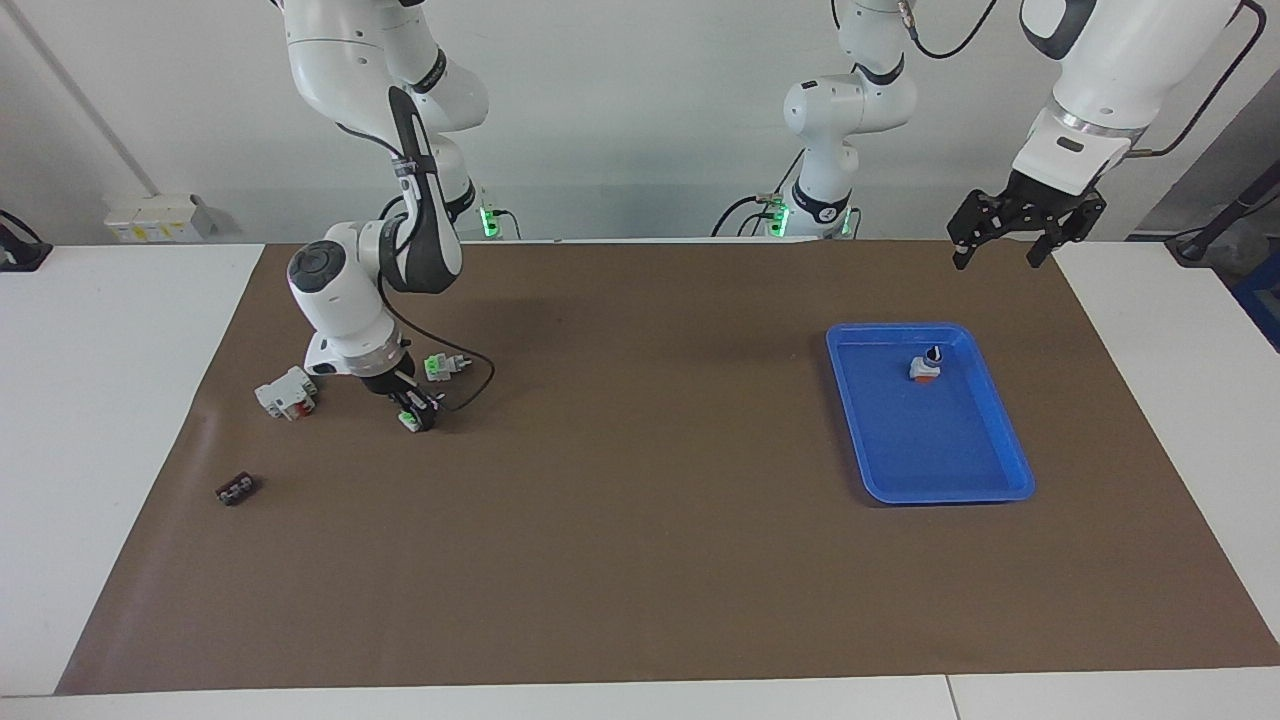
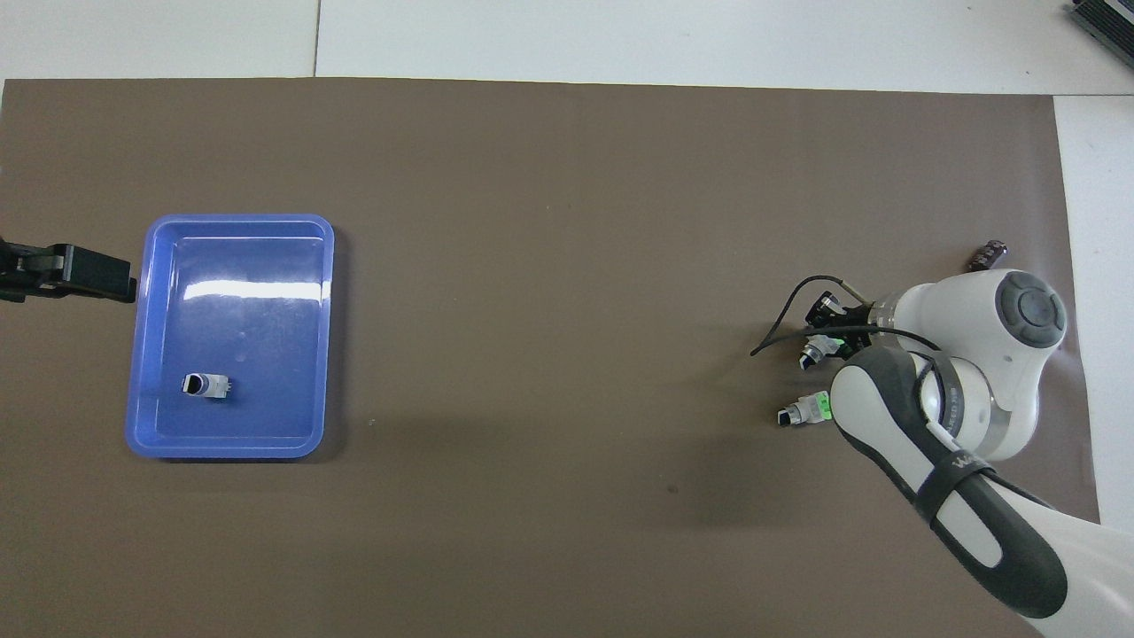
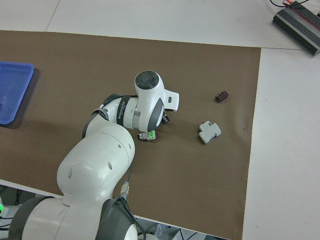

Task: Turn and place switch with both arms
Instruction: 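Reach the right gripper down and grasp the farther green-topped switch, then lift the switch with the right gripper and carry it toward the tray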

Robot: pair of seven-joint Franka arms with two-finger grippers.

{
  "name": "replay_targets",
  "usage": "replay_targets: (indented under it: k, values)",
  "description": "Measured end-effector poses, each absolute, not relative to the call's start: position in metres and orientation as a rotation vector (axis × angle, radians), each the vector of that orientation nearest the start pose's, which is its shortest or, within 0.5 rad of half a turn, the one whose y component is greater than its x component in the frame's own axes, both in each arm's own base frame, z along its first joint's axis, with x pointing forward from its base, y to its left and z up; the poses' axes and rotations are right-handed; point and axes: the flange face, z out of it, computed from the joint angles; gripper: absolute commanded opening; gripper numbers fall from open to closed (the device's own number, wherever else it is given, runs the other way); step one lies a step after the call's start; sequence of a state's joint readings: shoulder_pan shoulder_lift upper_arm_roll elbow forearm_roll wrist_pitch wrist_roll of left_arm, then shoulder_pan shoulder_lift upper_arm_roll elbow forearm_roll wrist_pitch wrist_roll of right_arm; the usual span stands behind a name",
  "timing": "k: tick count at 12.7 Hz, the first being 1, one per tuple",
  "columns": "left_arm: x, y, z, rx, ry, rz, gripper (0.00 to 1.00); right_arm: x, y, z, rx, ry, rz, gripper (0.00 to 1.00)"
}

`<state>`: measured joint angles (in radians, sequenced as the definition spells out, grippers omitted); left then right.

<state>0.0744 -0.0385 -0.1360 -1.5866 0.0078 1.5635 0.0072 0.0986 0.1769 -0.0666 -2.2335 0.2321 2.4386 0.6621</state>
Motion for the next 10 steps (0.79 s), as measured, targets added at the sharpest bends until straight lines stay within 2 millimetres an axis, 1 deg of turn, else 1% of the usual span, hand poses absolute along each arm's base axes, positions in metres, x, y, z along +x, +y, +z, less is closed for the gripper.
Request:
replay_targets:
  k: [2,3,5,6,7,8,9,10]
  values:
    - [0.541,-0.034,0.637,-3.127,0.107,-0.024,1.0,0.559,0.029,0.312,-2.658,1.22,0.146,0.0]
    - [0.541,-0.034,0.637,-3.127,0.107,-0.024,1.0,0.568,0.038,0.327,-2.583,1.242,0.201,0.0]
    - [0.541,-0.034,0.637,-3.127,0.107,-0.024,1.0,0.585,0.061,0.364,-2.39,1.332,0.298,0.0]
    - [0.541,-0.034,0.637,-3.127,0.107,-0.024,1.0,0.595,0.077,0.388,-2.278,1.4,0.339,0.0]
    - [0.541,-0.034,0.637,-3.127,0.107,-0.024,1.0,0.602,0.099,0.412,-2.181,1.45,0.372,0.0]
    - [0.541,-0.034,0.637,-3.127,0.107,-0.024,1.0,0.607,0.126,0.435,-2.083,1.493,0.407,0.0]
    - [0.541,-0.034,0.637,-3.127,0.107,-0.024,1.0,0.609,0.157,0.457,-1.992,1.517,0.455,0.0]
    - [0.541,-0.034,0.637,-3.127,0.107,-0.024,1.0,0.608,0.185,0.474,-1.912,1.52,0.511,0.0]
